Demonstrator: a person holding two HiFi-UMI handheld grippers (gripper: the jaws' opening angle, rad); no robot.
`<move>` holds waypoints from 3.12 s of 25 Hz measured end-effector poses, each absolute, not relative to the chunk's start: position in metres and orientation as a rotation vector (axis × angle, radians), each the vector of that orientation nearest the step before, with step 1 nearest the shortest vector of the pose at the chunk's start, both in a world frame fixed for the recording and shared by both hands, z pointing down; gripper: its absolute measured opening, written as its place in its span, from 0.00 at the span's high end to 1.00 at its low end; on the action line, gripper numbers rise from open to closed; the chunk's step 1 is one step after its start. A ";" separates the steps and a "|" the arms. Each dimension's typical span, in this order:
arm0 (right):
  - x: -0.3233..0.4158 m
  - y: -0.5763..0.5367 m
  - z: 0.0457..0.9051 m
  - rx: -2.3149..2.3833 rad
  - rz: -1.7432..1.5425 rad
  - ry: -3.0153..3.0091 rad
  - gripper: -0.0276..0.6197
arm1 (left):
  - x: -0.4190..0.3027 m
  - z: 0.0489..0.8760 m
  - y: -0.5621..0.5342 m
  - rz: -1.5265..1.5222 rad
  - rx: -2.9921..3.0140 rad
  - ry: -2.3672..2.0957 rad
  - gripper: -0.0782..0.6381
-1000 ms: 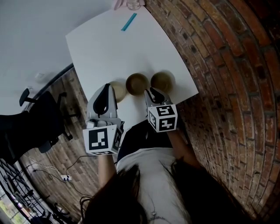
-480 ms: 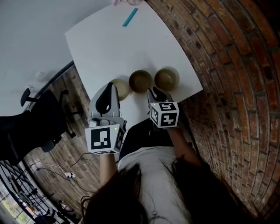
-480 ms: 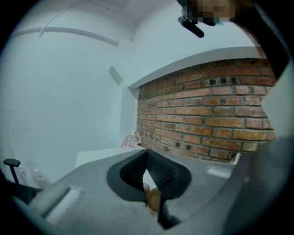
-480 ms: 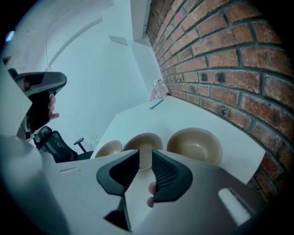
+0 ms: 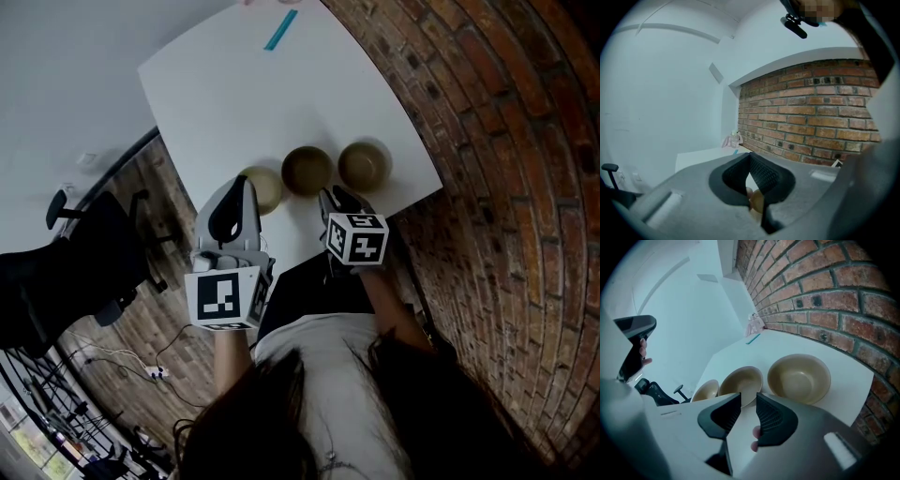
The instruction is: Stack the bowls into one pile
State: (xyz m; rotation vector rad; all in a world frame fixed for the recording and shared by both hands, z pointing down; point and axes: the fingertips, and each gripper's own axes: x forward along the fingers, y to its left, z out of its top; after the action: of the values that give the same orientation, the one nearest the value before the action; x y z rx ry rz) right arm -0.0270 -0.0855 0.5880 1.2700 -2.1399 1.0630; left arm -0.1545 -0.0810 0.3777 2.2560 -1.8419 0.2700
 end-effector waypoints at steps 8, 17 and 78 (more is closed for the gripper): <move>-0.027 -0.092 0.599 1.335 1.208 -2.086 0.79 | -0.159 0.380 -0.089 0.290 2.269 -1.815 0.89; -0.030 -0.099 0.608 1.385 1.252 -2.041 0.79 | -0.166 0.386 -0.094 0.310 2.261 -1.808 0.89; -0.012 -0.109 0.567 1.374 1.175 -2.103 0.93 | -0.156 0.360 -0.072 0.208 2.251 -1.912 0.89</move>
State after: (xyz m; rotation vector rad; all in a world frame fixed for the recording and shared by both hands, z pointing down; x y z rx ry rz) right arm -0.0121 -0.1088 0.5672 1.3739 -2.1026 1.1754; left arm -0.1557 -0.0725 0.3595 2.2508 -1.9122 0.2077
